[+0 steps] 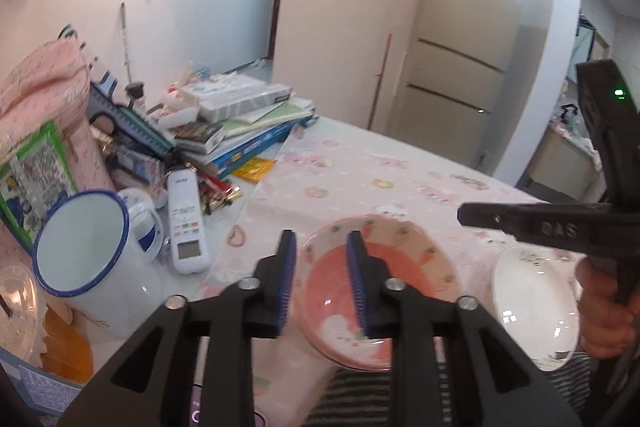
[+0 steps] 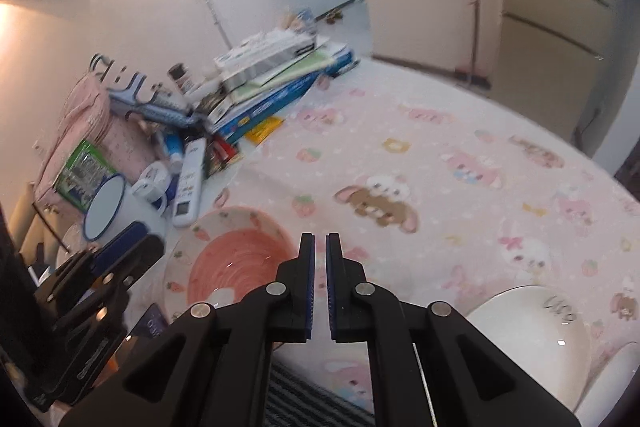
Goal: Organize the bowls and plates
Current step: 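Move the open left tool over the white 'life' plates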
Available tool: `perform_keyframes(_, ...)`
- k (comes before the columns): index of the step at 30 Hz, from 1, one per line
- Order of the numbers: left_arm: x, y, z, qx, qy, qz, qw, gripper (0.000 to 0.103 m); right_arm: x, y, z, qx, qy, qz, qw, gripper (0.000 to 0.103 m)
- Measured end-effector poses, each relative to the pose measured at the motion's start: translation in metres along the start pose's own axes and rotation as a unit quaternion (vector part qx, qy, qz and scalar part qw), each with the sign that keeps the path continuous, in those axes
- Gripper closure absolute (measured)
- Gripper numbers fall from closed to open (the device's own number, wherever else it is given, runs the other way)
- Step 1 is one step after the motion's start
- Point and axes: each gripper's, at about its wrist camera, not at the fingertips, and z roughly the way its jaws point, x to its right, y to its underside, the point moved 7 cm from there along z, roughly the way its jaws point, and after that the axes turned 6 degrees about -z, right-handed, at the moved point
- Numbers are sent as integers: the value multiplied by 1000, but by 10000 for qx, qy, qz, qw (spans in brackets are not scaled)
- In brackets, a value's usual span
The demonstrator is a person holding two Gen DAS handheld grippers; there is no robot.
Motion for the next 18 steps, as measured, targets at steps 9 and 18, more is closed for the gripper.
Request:
perform_keyframes(9,58,-31,-56,757,514,469,9947,42,41,0,-138,1159,474,241,9918,98)
perform_keyframes(18,147,-38,-115,1436,1318,1015,9756,4,103,60,-259,1763,1223,855,9730,97)
